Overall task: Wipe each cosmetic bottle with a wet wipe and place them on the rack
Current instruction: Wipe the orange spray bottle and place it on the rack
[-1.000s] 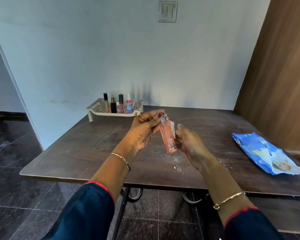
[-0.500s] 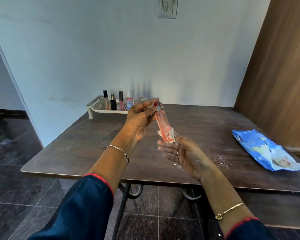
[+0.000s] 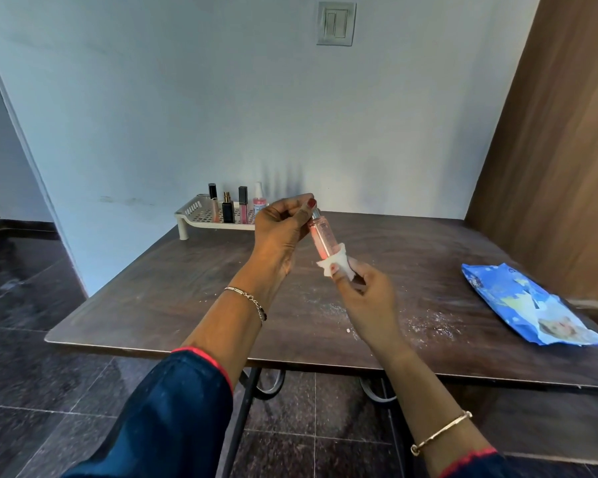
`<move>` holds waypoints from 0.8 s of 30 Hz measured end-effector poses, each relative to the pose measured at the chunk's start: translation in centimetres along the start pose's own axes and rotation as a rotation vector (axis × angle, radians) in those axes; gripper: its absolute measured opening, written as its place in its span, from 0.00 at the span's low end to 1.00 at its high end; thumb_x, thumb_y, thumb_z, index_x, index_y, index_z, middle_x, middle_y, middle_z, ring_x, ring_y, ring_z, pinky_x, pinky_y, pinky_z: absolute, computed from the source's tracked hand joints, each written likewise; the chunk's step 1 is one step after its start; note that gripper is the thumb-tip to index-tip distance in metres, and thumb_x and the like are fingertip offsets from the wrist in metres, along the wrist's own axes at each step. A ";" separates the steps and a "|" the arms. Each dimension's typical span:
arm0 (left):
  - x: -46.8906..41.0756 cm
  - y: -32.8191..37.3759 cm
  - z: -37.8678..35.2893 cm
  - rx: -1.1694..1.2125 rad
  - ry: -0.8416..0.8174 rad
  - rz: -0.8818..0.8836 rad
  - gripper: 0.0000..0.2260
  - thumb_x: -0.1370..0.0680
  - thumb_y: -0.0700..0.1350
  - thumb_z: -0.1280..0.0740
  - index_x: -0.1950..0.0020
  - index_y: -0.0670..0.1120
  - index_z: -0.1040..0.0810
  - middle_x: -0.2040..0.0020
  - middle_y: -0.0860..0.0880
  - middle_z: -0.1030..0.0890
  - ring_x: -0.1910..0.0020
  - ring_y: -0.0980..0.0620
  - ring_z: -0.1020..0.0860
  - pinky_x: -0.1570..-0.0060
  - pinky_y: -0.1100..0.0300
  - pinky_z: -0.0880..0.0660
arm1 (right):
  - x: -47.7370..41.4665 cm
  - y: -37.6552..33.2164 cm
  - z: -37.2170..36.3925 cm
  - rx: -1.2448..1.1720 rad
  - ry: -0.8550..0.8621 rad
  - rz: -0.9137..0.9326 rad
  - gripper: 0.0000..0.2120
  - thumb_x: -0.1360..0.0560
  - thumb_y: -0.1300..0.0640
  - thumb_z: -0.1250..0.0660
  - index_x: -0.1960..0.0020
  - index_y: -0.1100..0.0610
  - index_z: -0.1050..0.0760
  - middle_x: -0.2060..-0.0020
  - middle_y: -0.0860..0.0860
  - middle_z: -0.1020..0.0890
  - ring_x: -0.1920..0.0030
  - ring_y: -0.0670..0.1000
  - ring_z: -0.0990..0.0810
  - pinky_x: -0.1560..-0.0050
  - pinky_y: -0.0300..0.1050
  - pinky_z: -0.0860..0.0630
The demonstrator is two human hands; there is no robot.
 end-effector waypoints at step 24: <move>0.9 -0.7 0.2 -0.156 -0.028 -0.226 0.09 0.27 0.32 0.30 0.48 0.36 0.20 0.59 0.45 0.19 0.62 0.57 0.20 0.58 0.62 0.22 | 0.5 -1.0 -0.3 -1.165 0.139 -0.695 0.05 0.24 0.63 0.35 0.50 0.63 0.23 0.54 0.59 0.16 0.56 0.52 0.16 0.55 0.39 0.20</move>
Point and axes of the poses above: each hand's wrist, its own x-axis away from the middle knuckle, its own z-axis out of the back of the hand, y = z × x, the point moved 1 cm from there along -x, towards the middle knuckle
